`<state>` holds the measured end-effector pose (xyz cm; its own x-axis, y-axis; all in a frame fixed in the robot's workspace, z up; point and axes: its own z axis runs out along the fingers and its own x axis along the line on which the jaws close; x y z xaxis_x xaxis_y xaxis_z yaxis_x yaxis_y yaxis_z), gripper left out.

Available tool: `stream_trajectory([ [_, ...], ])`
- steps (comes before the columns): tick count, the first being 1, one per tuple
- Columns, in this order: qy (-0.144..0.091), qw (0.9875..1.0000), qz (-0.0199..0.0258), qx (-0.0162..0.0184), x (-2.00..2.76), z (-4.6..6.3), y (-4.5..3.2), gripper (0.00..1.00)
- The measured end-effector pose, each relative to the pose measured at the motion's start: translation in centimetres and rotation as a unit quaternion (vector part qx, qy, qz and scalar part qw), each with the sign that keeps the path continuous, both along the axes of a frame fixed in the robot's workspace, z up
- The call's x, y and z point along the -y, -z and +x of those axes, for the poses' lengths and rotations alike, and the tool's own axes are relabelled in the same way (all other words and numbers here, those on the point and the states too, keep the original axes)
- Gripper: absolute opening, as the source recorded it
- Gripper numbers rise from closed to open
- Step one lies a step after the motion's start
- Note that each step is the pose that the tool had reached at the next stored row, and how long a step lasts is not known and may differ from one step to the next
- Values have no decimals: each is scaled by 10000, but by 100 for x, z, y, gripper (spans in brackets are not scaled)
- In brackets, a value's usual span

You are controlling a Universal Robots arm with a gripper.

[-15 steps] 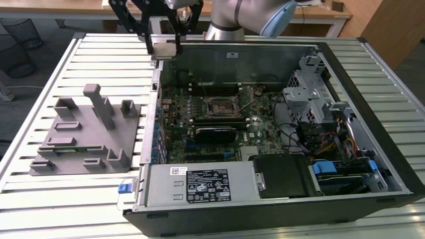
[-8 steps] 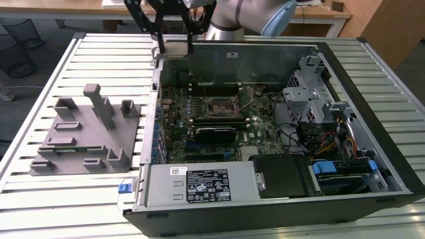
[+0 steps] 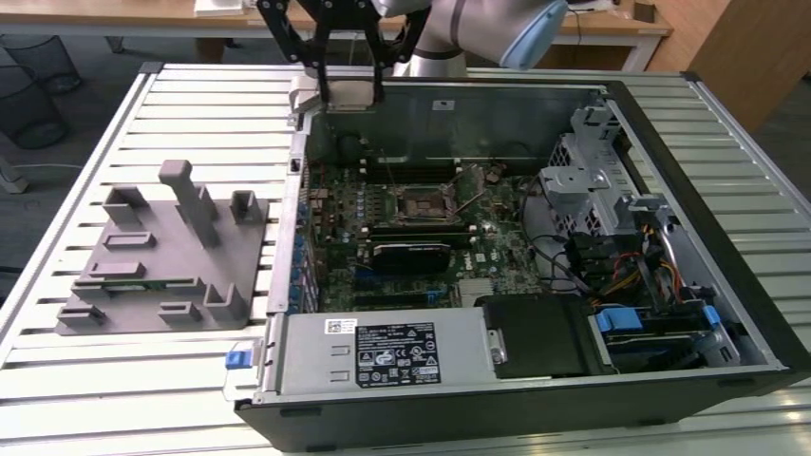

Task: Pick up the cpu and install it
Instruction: 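Pick up the cpu and move it towards the insertion slot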

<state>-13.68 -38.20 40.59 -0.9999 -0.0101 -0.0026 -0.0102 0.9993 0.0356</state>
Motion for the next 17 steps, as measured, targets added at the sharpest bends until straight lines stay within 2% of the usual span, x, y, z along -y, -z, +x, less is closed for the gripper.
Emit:
stream_trajectory([
  [8,0,10000,0,6,-2,176,4,54],
  [17,0,10000,-1,6,-5,531,16,54],
])
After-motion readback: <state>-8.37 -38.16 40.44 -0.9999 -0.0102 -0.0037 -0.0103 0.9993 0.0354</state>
